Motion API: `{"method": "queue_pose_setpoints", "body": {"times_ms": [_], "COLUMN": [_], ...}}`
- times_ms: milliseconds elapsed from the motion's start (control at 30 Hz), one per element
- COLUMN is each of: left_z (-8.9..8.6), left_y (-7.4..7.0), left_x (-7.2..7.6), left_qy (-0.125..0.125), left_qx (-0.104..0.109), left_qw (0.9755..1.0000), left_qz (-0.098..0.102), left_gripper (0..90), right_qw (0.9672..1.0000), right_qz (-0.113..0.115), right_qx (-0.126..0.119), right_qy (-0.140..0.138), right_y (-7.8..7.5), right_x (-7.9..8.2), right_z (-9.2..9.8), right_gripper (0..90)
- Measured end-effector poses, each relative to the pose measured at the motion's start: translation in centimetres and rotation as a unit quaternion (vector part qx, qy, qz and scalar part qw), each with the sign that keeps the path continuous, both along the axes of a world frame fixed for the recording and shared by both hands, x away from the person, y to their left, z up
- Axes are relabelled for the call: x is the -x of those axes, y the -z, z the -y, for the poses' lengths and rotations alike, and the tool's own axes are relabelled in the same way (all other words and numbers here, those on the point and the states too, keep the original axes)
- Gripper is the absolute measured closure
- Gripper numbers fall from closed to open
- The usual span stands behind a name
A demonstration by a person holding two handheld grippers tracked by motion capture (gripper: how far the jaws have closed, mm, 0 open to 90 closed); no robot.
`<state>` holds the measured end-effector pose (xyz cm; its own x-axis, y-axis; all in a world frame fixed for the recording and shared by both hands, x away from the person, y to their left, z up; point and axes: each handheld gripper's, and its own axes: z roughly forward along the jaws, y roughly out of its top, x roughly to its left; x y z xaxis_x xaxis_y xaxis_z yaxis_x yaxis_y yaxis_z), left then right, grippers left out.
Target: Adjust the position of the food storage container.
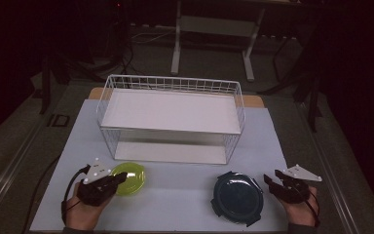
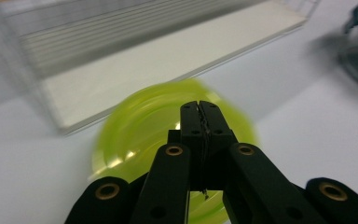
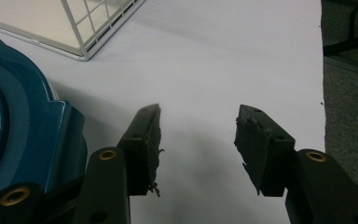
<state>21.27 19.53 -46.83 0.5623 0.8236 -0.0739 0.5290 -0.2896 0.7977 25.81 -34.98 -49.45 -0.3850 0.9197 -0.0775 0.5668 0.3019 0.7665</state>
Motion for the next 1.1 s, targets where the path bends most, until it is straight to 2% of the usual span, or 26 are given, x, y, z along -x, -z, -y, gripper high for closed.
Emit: {"method": "queue_pose_setpoints", "body": {"times_ms": [33,133,233,267,367,533,600,767,833,1100], "left_z": [1.2,2.9,3.8,4.5,5.2,5.5,5.8,5.9,5.7,4.0], "left_y": [0.0,0.4,0.9,1.4,1.9,2.1,2.4,2.6,2.7,2.9], "left_x": [-0.2,-0.5,-0.7,-0.8,-1.0,-1.2,-1.1,-1.2,-1.2,-1.1], "left_qy": [0.012,0.027,0.038,0.048,0.057,0.062,0.062,0.061,0.061,0.042], "left_qx": [0.000,-0.006,-0.011,-0.015,-0.019,-0.019,-0.031,-0.035,-0.039,-0.033], "left_qw": [0.9999,0.9996,0.9992,0.9986,0.9980,0.9976,0.9972,0.9971,0.9969,0.9980], "left_qz": [-0.001,-0.006,-0.012,-0.019,-0.021,-0.023,-0.026,-0.028,-0.031,-0.032], "left_gripper": [90.0,90.0,89.9,89.9,89.9,89.9,89.9,89.8,89.8,89.8], "right_qw": [1.0000,1.0000,1.0000,1.0000,0.9999,0.9999,0.9999,0.9999,0.9999,1.0000], "right_qz": [0.001,0.000,-0.003,-0.003,-0.003,-0.004,-0.003,-0.003,-0.002,-0.001], "right_qx": [0.002,0.001,0.003,0.005,0.007,0.009,0.008,0.008,0.007,0.004], "right_qy": [0.001,-0.001,-0.005,-0.006,-0.008,-0.010,-0.011,-0.011,-0.010,-0.009], "right_y": [0.0,0.0,0.2,0.2,0.3,0.4,0.3,0.3,0.3,0.2], "right_x": [0.0,0.0,0.0,0.0,-0.1,-0.1,-0.1,-0.1,-0.1,0.0], "right_z": [0.0,-0.1,-0.4,-0.4,-0.6,-0.6,-0.7,-0.6,-0.6,-0.4], "right_gripper": [49.5,49.5,49.5,49.4,49.4,49.4,49.3,49.3,49.3,49.4]}}
